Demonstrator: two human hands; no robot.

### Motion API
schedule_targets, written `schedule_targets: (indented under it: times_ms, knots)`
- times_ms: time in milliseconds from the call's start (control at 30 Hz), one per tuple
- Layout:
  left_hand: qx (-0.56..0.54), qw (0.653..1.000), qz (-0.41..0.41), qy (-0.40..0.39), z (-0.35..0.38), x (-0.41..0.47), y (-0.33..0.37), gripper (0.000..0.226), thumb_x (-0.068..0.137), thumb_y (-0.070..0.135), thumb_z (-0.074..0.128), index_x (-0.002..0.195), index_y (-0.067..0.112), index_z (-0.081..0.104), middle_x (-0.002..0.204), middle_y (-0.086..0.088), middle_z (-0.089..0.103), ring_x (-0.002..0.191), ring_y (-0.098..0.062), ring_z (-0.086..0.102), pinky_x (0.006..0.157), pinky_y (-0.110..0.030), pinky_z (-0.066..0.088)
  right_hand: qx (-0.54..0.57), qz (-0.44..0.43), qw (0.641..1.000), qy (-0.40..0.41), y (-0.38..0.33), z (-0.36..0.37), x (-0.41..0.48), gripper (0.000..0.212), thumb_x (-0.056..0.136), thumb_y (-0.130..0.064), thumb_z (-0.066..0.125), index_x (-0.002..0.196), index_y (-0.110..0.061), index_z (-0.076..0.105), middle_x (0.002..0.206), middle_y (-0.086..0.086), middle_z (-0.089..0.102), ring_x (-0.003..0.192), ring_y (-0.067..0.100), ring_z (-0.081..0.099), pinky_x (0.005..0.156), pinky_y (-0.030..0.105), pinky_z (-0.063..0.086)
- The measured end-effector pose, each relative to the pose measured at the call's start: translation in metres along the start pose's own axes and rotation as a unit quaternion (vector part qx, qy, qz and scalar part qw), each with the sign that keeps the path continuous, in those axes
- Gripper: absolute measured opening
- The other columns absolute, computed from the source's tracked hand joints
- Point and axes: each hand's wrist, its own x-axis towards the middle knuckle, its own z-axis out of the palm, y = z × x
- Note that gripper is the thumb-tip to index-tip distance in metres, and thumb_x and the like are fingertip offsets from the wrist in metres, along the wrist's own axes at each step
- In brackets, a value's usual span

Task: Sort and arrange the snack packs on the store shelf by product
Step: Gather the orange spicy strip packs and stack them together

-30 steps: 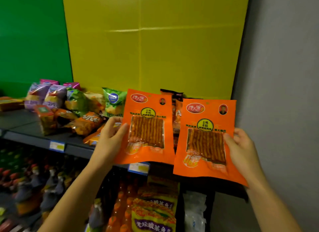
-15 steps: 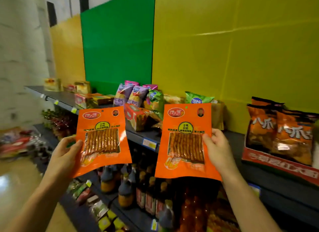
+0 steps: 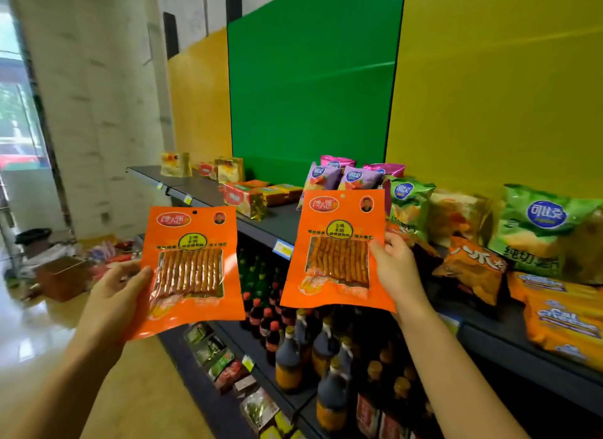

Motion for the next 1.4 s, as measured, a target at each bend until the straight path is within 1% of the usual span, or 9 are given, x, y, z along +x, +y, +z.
schedule_targets:
  times_ms: [67,167,333,500,800,967,1067,1267,1400]
  knots:
    - [-0.001,1.0,-0.002,0.007,-0.008,0.023,-0.008,0.007,0.094,0.017,0.048,0.096,0.017,0.055,0.085,-0.009,0.061,0.063,-0.024,0.058,0.054,-0.028,0.048,0.012,0.004,1.0,-0.008,0.004,0.032,0.016,0.005,0.094,-0.017,0.047,0.093,-0.02,0.051,0.1,0.006,0.063,0.098,0.025,0.062,0.087,0.037,0.05]
    - [0.003,1.0,-0.003,0.025,-0.016,0.059,-0.022,0.009,0.095,0.019,0.047,0.093,0.02,0.056,0.084,-0.007,0.062,0.052,-0.021,0.064,0.049,-0.025,0.052,0.031,0.007,0.999,-0.032,0.013,0.078,0.037,0.007,0.095,-0.017,0.045,0.101,-0.018,0.05,0.095,0.001,0.063,0.084,0.014,0.06,0.065,0.023,0.045]
    - [0.021,0.999,-0.006,0.031,-0.019,0.139,-0.039,0.03,0.095,0.021,0.046,0.122,0.009,0.05,0.087,-0.007,0.062,0.068,-0.027,0.06,0.052,-0.031,0.051,0.013,-0.015,1.0,-0.022,0.029,0.15,0.089,0.016,0.093,-0.022,0.047,0.106,-0.016,0.053,0.106,0.007,0.065,0.101,0.027,0.062,0.091,0.045,0.05]
    - [0.01,0.999,0.006,0.046,-0.018,0.231,-0.04,0.025,0.095,0.02,0.047,0.118,0.013,0.051,0.086,-0.004,0.061,0.068,-0.023,0.059,0.054,-0.029,0.051,-0.003,-0.065,0.998,-0.006,0.025,0.204,0.149,0.022,0.094,-0.015,0.046,0.114,-0.009,0.052,0.105,0.008,0.059,0.093,0.018,0.053,0.077,0.025,0.035]
    - [0.031,0.999,0.008,0.037,-0.029,0.37,-0.072,0.017,0.094,0.021,0.049,0.107,0.013,0.056,0.09,-0.008,0.063,0.069,-0.022,0.06,0.058,-0.03,0.047,-0.047,-0.075,0.996,0.017,0.033,0.304,0.236,0.025,0.093,-0.02,0.046,0.115,-0.011,0.053,0.101,0.007,0.062,0.094,0.024,0.059,0.079,0.033,0.043]
    - [0.025,1.0,-0.009,-0.015,-0.029,0.442,-0.101,0.012,0.094,0.023,0.049,0.09,0.017,0.058,0.085,-0.007,0.064,0.068,-0.021,0.061,0.059,-0.029,0.05,-0.074,-0.08,0.994,0.032,0.04,0.347,0.264,0.025,0.094,-0.021,0.046,0.116,-0.012,0.051,0.089,-0.001,0.062,0.081,0.021,0.06,0.075,0.036,0.049]
    - [0.006,0.999,-0.028,-0.045,-0.032,0.495,-0.112,0.008,0.09,0.022,0.056,0.091,0.016,0.061,0.079,-0.007,0.067,0.057,-0.019,0.064,0.05,-0.027,0.052,-0.09,-0.071,0.992,0.055,0.039,0.378,0.283,0.026,0.093,-0.022,0.047,0.117,-0.013,0.051,0.081,-0.009,0.059,0.09,0.029,0.063,0.085,0.047,0.051]
    - [-0.012,0.99,-0.048,-0.13,-0.032,0.613,-0.12,0.01,0.086,0.021,0.063,0.089,0.012,0.065,0.07,-0.004,0.072,0.046,-0.008,0.064,0.042,-0.018,0.052,-0.104,-0.059,0.986,0.117,0.03,0.433,0.315,0.027,0.092,-0.019,0.048,0.118,-0.012,0.053,0.095,0.006,0.061,0.085,0.024,0.061,0.083,0.041,0.049]
    - [-0.016,0.98,-0.058,-0.192,-0.016,0.675,-0.122,0.017,0.085,0.024,0.064,0.093,0.01,0.064,0.07,-0.005,0.074,0.045,-0.01,0.065,0.042,-0.019,0.052,-0.125,-0.052,0.98,0.148,0.02,0.447,0.338,0.025,0.092,-0.02,0.049,0.117,-0.018,0.052,0.098,0.006,0.062,0.051,-0.001,0.061,0.069,0.034,0.048]
